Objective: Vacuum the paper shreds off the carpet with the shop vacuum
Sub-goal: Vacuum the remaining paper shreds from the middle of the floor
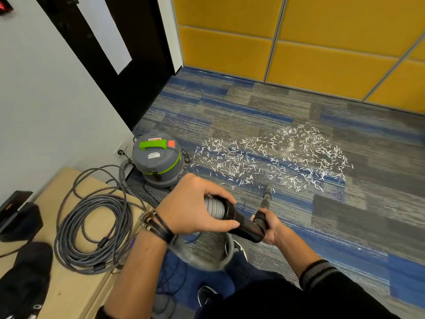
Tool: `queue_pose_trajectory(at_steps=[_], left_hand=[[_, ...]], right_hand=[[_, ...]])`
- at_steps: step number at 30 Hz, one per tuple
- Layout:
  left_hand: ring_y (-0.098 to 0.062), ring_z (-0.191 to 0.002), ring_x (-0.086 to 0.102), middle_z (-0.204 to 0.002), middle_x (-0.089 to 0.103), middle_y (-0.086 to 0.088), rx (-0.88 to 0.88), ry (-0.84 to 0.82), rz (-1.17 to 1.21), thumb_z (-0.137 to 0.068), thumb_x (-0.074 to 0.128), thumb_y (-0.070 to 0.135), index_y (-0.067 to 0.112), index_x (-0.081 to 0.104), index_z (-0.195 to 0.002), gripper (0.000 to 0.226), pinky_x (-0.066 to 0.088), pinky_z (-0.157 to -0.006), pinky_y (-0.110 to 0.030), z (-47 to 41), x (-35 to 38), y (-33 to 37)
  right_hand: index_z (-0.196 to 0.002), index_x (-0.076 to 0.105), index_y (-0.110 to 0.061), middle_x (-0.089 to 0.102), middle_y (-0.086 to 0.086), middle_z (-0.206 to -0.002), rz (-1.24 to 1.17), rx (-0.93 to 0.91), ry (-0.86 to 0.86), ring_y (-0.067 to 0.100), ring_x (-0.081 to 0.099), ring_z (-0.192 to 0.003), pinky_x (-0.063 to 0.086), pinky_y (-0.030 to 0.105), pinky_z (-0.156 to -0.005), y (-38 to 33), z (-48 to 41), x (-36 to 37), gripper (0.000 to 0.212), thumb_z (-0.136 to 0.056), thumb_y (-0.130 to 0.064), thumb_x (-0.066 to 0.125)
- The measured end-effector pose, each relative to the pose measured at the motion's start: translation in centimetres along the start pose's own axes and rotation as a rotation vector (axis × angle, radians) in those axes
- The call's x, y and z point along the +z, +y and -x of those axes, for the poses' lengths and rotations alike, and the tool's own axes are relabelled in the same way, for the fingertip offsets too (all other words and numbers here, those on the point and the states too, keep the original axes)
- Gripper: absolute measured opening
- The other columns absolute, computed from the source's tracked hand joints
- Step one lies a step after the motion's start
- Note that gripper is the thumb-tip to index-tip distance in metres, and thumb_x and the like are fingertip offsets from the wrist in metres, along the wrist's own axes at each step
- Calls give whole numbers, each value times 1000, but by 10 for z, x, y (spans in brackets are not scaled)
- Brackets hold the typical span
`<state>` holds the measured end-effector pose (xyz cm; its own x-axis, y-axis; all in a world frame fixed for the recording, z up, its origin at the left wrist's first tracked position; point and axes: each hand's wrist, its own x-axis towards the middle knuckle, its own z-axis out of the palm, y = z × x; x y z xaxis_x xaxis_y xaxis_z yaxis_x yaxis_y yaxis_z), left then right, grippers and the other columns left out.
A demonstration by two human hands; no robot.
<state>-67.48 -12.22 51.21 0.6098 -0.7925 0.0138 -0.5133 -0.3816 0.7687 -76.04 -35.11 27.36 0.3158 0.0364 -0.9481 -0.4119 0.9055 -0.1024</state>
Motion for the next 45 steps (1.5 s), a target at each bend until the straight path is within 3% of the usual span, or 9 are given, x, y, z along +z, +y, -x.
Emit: queue_pose_trajectory(at_steps=[7,12,17,20,22,31,38,42,45], left_hand=[[5,-85,72,-86,76,25,-98,51,26,-67,99,34,28,85,-97,34,50,-80,-11,20,-22,-10],[-1,-87,74,-88,78,18,-138,44,85,-69,98,32,26,84,-98,33,59,-83,-24,20,-14,-10],[1,-83,72,-86,78,19,-55,40,-28,-68,90,49,32,84,-97,35,57,-84,-25,4,-9,11],[0,-82,72,-87,78,18,6,15,-83,-68,86,53,33,84,-99,37,57,-82,-25,0,-6,24],[1,-81,72,-87,78,18,33,21,-108,-68,83,56,34,83,-99,39,58,-81,-25,-1,-2,28],[1,-86,73,-89,79,17,-35,-47,9,-68,97,36,30,85,-99,33,58,-82,-24,-7,-3,20],[4,-85,72,-88,78,20,-24,0,-69,-68,93,44,33,84,-100,35,54,-81,-16,11,-8,29],[5,-82,71,-87,78,21,-20,8,-108,-67,95,45,32,84,-99,36,54,-77,-15,15,-21,36],[7,-85,71,-88,77,23,-27,-32,-81,-68,96,42,32,84,-100,36,53,-78,-12,21,-33,39]], right_hand=[[-86,47,-8,53,10,-61,39,4,9,22,52,-56,56,32,-49,15,6,15,32,-101,-36,44],[-83,47,-6,54,10,-52,78,-10,39,23,56,-41,54,31,-45,8,16,-2,32,-101,-33,44],[-98,51,-7,59,14,-76,121,-48,69,28,58,-69,57,40,-72,0,1,-10,32,-100,-38,45],[-117,49,-10,58,15,-102,228,-54,42,30,59,-83,45,41,-102,-6,-10,-5,35,-96,-38,51],[-123,50,-10,54,15,-116,303,-60,3,31,58,-93,39,42,-108,-7,-15,2,41,-96,-40,50],[-116,47,-7,57,15,-103,266,-47,68,29,58,-81,44,40,-103,-13,-1,-22,35,-95,-34,55],[-94,48,-5,55,13,-73,199,-9,19,25,53,-66,52,31,-63,-1,-4,6,31,-100,-35,47],[-103,49,-5,56,15,-83,288,-1,-21,28,56,-72,55,33,-64,14,-6,24,35,-98,-40,46],[-92,52,-5,56,14,-79,207,57,-64,29,55,-68,52,34,-66,27,-4,15,36,-98,-40,45]])
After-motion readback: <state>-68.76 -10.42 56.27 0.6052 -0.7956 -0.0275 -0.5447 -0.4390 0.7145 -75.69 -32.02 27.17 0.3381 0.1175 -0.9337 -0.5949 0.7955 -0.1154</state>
